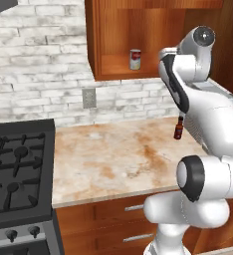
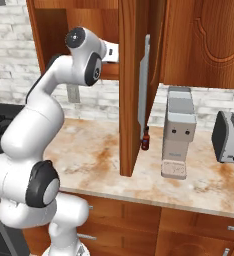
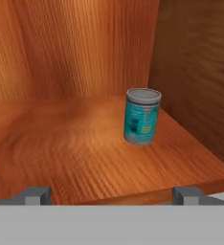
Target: Restock the canned food cabinet by taking the new fresh canned food from the counter and placing it in the cabinet. Then, take the old canned food from the cabinet and place it on the counter.
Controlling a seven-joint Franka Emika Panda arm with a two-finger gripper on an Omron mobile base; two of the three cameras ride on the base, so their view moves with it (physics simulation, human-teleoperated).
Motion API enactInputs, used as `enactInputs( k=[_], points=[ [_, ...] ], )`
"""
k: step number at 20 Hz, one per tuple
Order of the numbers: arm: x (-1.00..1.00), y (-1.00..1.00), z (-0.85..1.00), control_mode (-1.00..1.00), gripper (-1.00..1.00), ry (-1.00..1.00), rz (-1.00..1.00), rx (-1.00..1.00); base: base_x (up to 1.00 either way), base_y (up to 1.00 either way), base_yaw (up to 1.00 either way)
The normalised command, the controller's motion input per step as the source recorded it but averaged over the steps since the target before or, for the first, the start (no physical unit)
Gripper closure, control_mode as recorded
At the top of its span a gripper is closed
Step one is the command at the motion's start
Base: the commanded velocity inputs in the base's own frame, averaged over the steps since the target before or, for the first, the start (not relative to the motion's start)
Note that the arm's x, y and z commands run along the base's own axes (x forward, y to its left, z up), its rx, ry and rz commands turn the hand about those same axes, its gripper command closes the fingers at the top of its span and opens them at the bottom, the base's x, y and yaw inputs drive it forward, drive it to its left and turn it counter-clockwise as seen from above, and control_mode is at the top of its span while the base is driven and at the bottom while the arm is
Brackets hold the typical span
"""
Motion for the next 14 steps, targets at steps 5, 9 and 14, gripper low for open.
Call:
enactInputs(
  k=[5, 9, 14],
  points=[
    [0.52, -0.09, 0.00, -1.00, -1.00, 0.01, -0.11, 0.00, 0.00, 0.00, 0.00],
    [0.53, -0.19, 0.00, -1.00, -1.00, 0.04, -0.14, 0.00, 0.00, 0.00, 0.00],
    [0.45, -0.30, -0.04, -1.00, -1.00, 0.04, -0.12, 0.00, 0.00, 0.00, 0.00]
  ],
)
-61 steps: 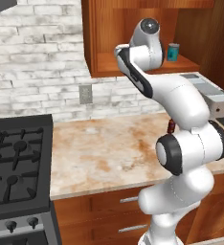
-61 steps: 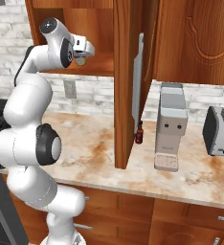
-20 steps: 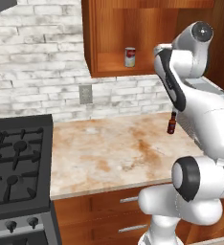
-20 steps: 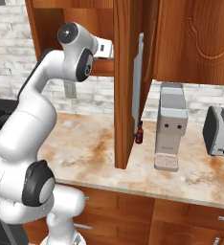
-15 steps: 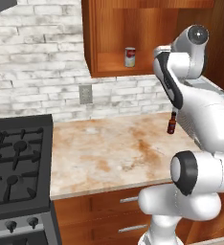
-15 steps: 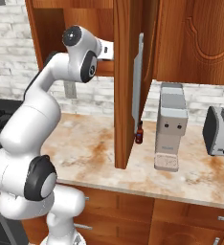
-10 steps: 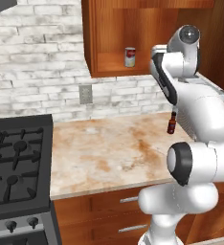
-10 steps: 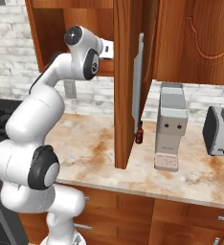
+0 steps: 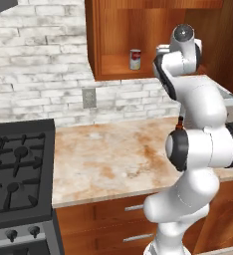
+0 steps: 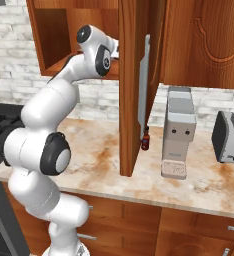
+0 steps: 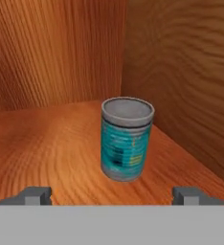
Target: Restock the canned food cabinet by taking the new fresh canned food from the counter and placing it in the cabinet. Then, take the old canned food from the cabinet and place it on the counter.
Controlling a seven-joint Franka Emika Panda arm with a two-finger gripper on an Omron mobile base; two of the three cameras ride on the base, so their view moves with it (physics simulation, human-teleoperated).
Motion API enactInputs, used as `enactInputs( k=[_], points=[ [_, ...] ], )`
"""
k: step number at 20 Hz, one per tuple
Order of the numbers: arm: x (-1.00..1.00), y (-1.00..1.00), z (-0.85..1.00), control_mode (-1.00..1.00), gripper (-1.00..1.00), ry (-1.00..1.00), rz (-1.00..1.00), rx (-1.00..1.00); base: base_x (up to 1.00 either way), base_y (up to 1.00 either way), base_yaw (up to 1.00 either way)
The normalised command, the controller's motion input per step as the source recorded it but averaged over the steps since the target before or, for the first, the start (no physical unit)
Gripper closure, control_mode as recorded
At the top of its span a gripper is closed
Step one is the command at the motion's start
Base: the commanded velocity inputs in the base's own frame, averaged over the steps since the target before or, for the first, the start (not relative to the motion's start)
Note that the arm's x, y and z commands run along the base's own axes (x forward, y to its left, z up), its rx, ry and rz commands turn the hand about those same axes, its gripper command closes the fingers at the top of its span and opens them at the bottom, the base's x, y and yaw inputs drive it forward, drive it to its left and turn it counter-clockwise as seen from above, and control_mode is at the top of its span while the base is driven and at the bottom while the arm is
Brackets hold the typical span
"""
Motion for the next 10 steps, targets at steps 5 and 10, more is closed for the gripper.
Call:
enactInputs(
  k=[5, 10],
  points=[
    [0.37, -0.28, -0.07, -1.00, -1.00, 0.03, -0.05, 0.00, 0.00, 0.00, 0.00],
    [0.36, -0.26, -0.02, -1.00, -1.00, 0.00, -0.02, 0.00, 0.00, 0.00, 0.00]
  ],
)
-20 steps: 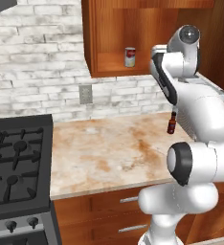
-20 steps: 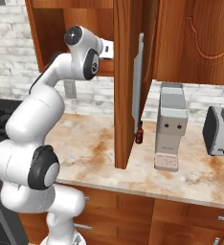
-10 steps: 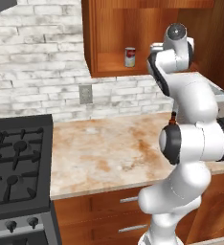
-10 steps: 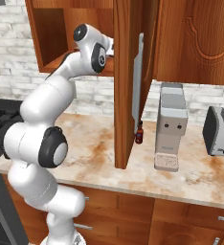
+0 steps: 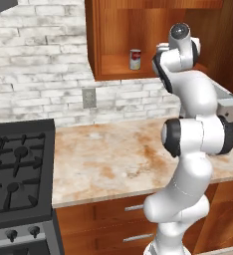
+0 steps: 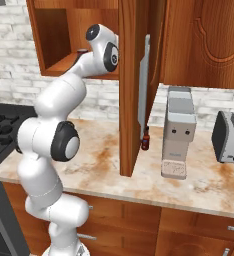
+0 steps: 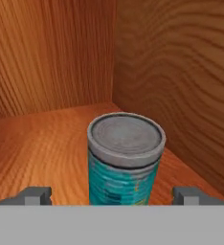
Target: Restock the canned food cabinet by taking the new fresh canned food from the counter and placing it in the cabinet. Then, take the old canned food from the cabinet and place it on the counter.
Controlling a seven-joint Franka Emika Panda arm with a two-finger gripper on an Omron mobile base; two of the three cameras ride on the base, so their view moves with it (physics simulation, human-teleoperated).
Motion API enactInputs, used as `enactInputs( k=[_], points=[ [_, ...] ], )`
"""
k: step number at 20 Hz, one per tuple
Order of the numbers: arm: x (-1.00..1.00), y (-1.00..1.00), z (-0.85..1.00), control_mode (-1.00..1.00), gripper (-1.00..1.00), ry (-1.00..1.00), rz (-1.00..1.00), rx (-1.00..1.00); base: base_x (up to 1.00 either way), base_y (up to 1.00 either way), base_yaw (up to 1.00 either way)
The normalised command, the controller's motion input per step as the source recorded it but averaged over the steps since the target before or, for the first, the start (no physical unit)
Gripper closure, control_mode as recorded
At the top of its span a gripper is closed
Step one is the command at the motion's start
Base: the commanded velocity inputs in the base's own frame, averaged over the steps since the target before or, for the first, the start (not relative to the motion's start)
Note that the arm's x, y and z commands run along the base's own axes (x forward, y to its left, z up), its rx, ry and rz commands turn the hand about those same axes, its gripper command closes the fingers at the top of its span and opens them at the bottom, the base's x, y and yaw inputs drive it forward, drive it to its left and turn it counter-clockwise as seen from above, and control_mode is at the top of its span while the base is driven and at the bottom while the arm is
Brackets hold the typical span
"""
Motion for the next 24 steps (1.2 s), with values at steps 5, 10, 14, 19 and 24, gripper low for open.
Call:
enactInputs(
  k=[5, 10, 14, 19, 24],
  points=[
    [0.23, -0.22, 0.00, -1.00, -1.00, 0.00, -0.02, 0.00, 0.00, 0.00, 0.00],
    [0.11, -0.12, 0.00, -1.00, -1.00, 0.00, -0.01, 0.00, 0.00, 0.00, 0.00],
    [0.09, -0.01, 0.00, -1.00, -1.00, 0.00, -0.02, 0.00, 0.00, 0.00, 0.00],
    [0.00, 0.00, -0.04, -1.00, 1.00, 0.00, -0.01, 0.00, 0.00, 0.00, 0.00],
    [0.00, 0.00, 0.00, -1.00, 1.00, 0.00, 0.00, 0.00, 0.00, 0.00, 0.00]
  ],
)
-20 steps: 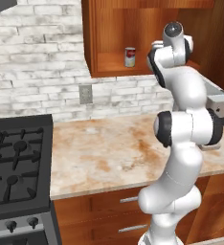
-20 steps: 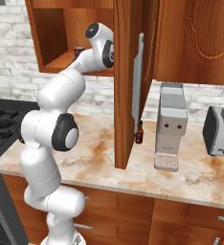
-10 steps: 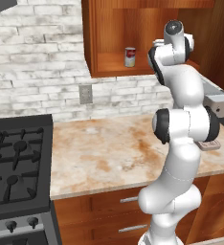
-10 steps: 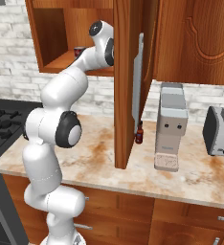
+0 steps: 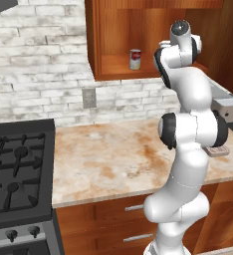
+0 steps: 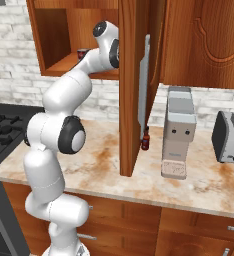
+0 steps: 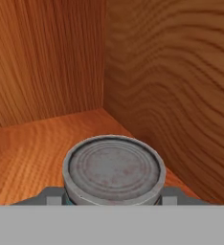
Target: Restock the canned food cabinet by taking the new fresh canned food from the counter and placing it in the cabinet. Then, take the old canned food from the cabinet and place it on the counter.
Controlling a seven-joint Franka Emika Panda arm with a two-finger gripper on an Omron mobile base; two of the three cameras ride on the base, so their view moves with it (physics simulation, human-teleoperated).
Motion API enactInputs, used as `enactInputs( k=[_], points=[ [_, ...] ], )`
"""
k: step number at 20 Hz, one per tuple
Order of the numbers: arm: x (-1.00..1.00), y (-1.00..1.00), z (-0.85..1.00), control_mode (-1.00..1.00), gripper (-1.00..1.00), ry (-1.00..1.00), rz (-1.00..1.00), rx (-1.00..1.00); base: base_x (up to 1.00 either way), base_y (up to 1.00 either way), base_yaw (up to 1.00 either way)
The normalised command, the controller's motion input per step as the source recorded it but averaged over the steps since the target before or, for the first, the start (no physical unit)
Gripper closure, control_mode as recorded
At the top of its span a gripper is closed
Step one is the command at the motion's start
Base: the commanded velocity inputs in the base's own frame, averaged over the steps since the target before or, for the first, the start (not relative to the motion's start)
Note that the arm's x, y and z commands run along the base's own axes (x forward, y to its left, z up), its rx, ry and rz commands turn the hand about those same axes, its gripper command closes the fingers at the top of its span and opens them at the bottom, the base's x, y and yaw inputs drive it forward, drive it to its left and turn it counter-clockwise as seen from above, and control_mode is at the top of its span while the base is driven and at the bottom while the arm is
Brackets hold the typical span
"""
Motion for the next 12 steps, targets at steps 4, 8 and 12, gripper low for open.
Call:
enactInputs(
  k=[4, 8, 12],
  points=[
    [-0.19, 0.00, 0.01, -1.00, 1.00, -0.03, 0.01, 0.00, 0.00, 0.00, 0.00],
    [-0.72, 0.00, 0.30, -1.00, 1.00, -0.28, 0.12, 0.00, 0.00, 0.00, 0.00],
    [-0.89, 0.07, 0.41, -1.00, 1.00, -0.32, 0.13, 0.00, 0.00, 0.00, 0.00]
  ],
)
